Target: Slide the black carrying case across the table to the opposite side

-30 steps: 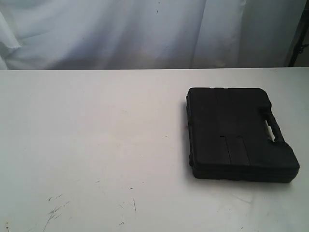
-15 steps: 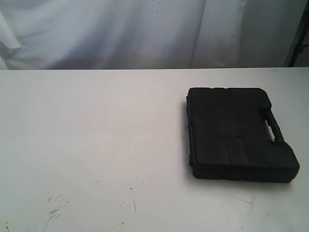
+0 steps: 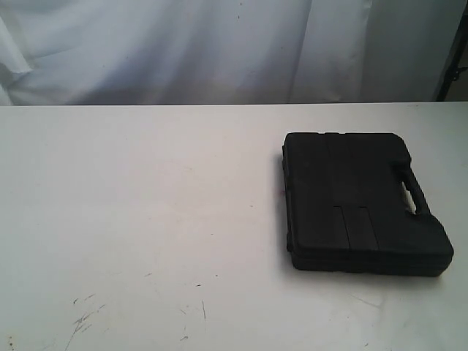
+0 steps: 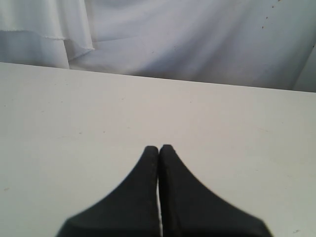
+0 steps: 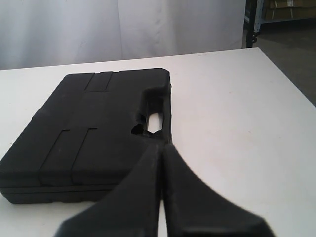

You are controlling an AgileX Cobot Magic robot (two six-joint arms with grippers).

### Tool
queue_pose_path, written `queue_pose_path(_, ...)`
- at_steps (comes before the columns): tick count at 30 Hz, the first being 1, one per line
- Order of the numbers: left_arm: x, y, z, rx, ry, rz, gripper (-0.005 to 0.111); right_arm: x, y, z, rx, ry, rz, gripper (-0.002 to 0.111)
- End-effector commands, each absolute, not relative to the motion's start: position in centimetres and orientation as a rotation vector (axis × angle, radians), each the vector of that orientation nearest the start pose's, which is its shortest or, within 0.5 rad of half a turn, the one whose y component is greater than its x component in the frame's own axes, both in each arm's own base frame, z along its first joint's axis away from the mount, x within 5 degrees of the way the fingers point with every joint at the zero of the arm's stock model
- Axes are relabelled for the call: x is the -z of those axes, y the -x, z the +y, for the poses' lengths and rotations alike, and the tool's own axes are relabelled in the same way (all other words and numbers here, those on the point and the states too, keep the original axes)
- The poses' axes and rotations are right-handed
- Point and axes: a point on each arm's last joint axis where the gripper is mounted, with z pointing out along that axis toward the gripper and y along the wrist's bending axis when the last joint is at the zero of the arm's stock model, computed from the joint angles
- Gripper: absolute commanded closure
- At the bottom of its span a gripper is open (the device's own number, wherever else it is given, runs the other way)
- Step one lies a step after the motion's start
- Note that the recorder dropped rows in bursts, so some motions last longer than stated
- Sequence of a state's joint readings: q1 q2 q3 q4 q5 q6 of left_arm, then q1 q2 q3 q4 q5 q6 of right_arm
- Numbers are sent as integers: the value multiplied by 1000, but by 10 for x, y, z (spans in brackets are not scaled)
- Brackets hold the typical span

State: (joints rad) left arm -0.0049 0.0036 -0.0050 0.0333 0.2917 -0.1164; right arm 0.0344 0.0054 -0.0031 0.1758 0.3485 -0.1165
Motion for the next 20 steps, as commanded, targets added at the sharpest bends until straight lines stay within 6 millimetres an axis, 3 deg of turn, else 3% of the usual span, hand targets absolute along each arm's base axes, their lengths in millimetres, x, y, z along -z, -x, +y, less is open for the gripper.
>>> queue_pose_path(1,-187,-55,0,63,77,1767,107,-182,-53,7,-91,42,1830,108)
queue_pose_path(20,-187,-55,0,61,74,1767,107,-182,-53,7,-99,32,1830,108)
